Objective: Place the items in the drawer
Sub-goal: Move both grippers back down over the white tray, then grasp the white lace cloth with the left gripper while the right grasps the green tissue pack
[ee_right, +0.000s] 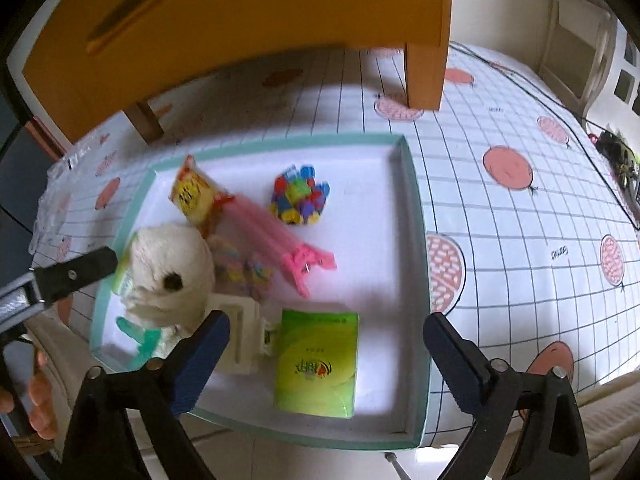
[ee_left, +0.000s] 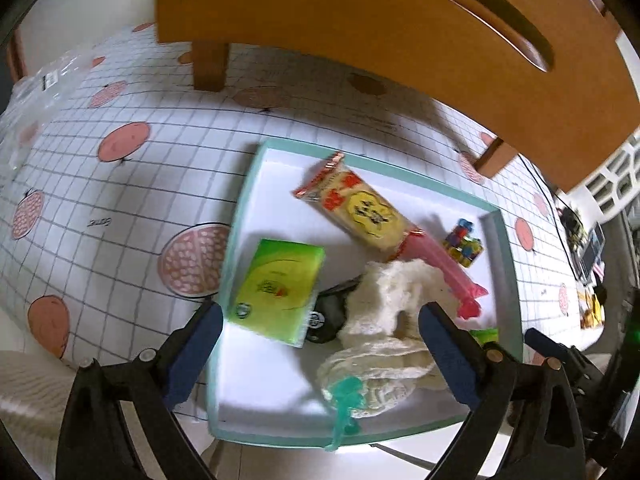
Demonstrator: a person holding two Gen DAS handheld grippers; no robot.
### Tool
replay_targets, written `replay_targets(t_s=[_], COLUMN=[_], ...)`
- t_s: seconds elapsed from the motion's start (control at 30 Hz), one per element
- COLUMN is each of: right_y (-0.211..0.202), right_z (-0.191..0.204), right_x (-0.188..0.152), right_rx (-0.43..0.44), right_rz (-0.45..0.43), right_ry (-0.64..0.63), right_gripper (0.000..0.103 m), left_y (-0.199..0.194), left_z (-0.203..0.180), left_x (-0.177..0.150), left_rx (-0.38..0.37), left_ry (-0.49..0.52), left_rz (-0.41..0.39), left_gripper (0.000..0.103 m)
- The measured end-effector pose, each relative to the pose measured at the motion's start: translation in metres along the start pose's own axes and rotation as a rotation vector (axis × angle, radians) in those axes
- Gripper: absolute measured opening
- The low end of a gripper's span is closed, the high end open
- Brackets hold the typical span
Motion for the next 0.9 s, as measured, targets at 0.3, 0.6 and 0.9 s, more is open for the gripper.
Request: replay_targets(t_s=[0.3,0.6,0.9], right_y=[0.012,0.019,0.016], right_z=[-0.002,0.005,0.006], right_x=[-0.009,-0.014,-0.013], right_rx=[-0.017,0.006,0.047], right_rz=[0.061,0.088,0.085], right_ry=[0.0,-0.014,-0.009], right_gripper=[0.082,0.073,0.057], left_y=[0.012,0.03,0.034], left_z=[-0.029,-0.031,-0.031], left_x=[-0.005,-0.012,-0.017], left_rx=[-0.038,-0.074,-0.103], left_ry=[0.125,0.135,0.138], left_rz=[0.031,0.093,0.106], left_gripper=[0.097,0.073,0.054])
Point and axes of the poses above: each gripper's, at about its wrist camera, not at the fingertips, and y roughly the way its jaws point, z to its left, x to its top, the point moved 2 cm from there along y, roughly the way its jaws point, and after that the axes turned 11 degrees about y, right-handed, at the moved point
